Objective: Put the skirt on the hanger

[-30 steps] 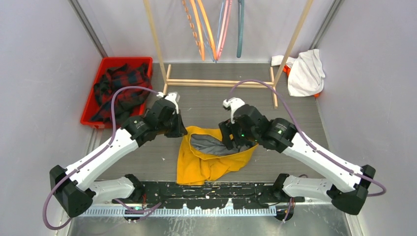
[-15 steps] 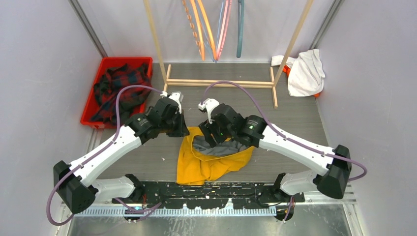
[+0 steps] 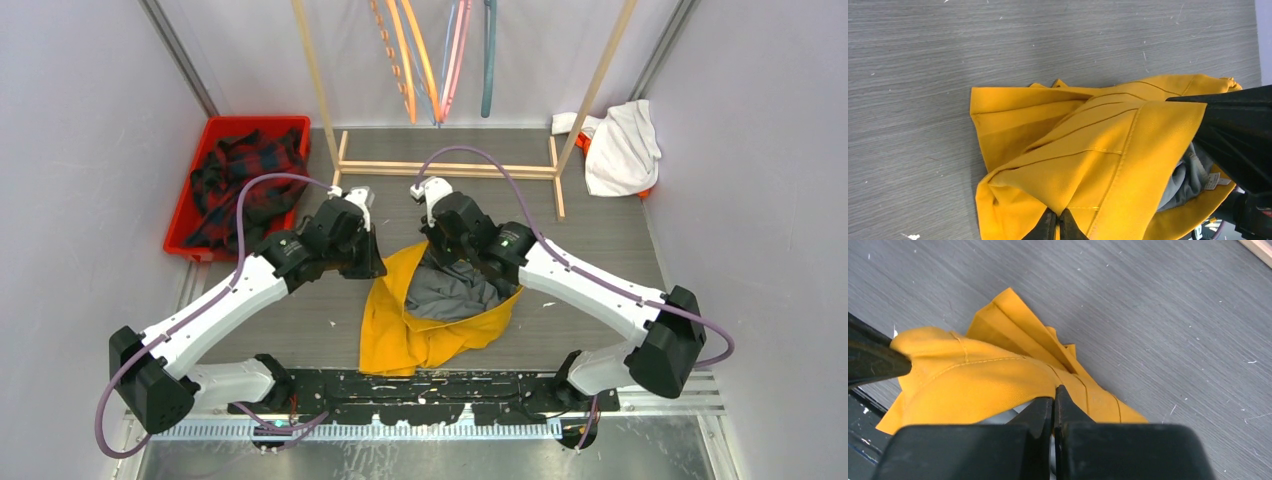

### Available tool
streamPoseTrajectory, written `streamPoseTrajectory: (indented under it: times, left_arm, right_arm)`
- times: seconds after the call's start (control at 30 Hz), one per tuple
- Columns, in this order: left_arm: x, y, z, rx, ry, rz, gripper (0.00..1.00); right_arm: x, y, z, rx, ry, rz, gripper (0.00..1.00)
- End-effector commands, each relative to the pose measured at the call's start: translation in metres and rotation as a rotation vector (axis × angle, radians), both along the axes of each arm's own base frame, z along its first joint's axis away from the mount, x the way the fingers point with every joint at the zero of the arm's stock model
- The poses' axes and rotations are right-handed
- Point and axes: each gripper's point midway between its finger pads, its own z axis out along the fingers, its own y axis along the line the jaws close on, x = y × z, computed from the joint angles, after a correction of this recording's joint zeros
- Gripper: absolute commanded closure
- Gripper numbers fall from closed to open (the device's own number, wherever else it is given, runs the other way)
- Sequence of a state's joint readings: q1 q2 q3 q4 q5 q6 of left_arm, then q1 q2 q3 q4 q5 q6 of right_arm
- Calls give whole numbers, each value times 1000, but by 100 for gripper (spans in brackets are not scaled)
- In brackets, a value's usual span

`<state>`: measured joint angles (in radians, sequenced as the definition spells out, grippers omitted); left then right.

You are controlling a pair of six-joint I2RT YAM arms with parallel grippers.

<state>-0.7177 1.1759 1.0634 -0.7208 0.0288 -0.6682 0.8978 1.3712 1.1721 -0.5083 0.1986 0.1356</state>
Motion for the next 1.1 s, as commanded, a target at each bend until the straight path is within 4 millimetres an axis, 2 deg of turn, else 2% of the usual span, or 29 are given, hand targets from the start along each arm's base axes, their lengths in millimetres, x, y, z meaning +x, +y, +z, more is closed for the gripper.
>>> streamPoseTrajectory:
  times: [0.0, 0.07, 0.13, 0.2, 0.33, 0.47, 0.53, 0.6, 0.7, 0.83, 0.97, 1.07]
  left_arm:
    - [4, -6, 20, -31, -39, -33, 86]
    - [2, -8, 23, -39, -34, -46, 74]
    - [-3, -8, 27, -39, -29, -58, 58]
    - [-13, -12, 31, -30, -33, -87, 50]
    - [-33, -26, 38, -1, -57, -131, 40]
    - [-51, -18, 28, 118, -47, -96, 30]
    - [-54, -14, 35, 136, -109, -54, 29]
    - [-62, -16, 47, 110, -164, -38, 9]
    - [-73, -31, 53, 97, -188, -67, 4]
    - [-84, -56, 34, 185, -173, -101, 0]
    - [-93, -85, 27, 170, -213, -109, 0]
    - [-90, -83, 5, 225, -193, -65, 0]
  right_arm:
    - [15, 1, 55, 108, -125, -22, 99]
    - [14, 1, 63, 110, -131, -16, 99]
    - [14, 2, 67, 114, -130, -9, 99]
    - [14, 3, 71, 121, -131, -9, 99]
    - [17, 5, 71, 109, -119, -19, 99]
    - [21, 9, 74, 102, -111, -28, 99]
    - [24, 10, 71, 90, -107, -35, 99]
    - [26, 12, 68, 81, -98, -40, 99]
    - [27, 14, 65, 78, -88, -40, 99]
    - [27, 15, 65, 85, -80, -43, 99]
    - [27, 13, 64, 86, -73, -47, 99]
    - [26, 12, 67, 100, -69, -49, 99]
